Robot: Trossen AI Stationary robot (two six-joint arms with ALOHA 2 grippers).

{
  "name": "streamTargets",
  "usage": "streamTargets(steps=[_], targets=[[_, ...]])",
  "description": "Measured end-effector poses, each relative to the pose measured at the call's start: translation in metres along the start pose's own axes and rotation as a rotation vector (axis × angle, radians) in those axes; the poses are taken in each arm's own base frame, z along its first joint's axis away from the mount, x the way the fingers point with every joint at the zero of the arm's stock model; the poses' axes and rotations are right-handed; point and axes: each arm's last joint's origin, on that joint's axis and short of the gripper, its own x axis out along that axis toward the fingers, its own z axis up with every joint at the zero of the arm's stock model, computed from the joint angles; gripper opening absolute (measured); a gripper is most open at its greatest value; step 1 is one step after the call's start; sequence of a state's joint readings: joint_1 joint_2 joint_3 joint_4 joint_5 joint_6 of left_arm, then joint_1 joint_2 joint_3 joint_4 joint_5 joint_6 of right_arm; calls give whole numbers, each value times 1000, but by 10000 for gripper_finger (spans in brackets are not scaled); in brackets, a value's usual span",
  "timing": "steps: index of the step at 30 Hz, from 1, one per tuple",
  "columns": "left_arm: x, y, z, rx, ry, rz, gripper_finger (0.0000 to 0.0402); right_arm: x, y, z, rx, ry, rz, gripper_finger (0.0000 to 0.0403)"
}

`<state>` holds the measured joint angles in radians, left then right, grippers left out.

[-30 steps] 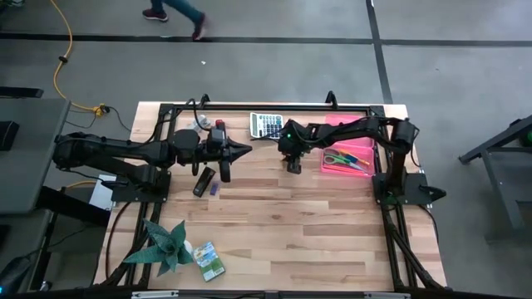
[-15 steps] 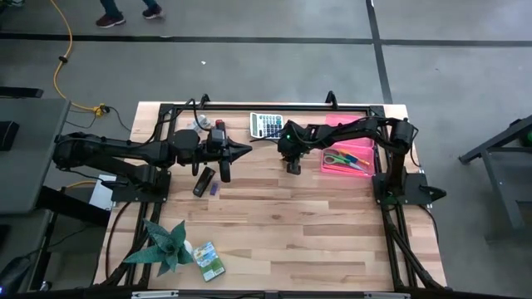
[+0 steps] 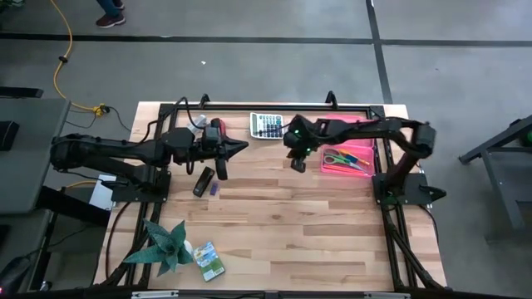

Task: Pack school essentials
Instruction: Put the yellow eraser into the pink supply box

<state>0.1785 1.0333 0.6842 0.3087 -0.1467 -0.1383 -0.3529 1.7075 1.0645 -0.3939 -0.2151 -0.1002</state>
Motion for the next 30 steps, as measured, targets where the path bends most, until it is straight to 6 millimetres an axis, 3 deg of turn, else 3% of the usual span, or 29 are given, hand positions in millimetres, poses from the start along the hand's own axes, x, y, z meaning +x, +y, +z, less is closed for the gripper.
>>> streamTargets(steps=[4, 12, 20, 26, 30], targets=[[-1, 4, 0, 13, 12, 7, 0, -30, 12, 2, 58, -171, -3, 1], [2, 11, -1, -2, 36, -80, 0, -73, 46, -36, 228, -550, -12, 0], [3, 14, 2, -38, -19, -100, 0, -128, 73, -40, 142, -866, 16, 0], [-8, 21, -38, -173, -118, -93, 0, -147, 82, -41, 96, -964, 41, 0], [-14, 22, -41, -208, -162, -100, 0, -149, 87, -40, 63, -977, 87, 0]])
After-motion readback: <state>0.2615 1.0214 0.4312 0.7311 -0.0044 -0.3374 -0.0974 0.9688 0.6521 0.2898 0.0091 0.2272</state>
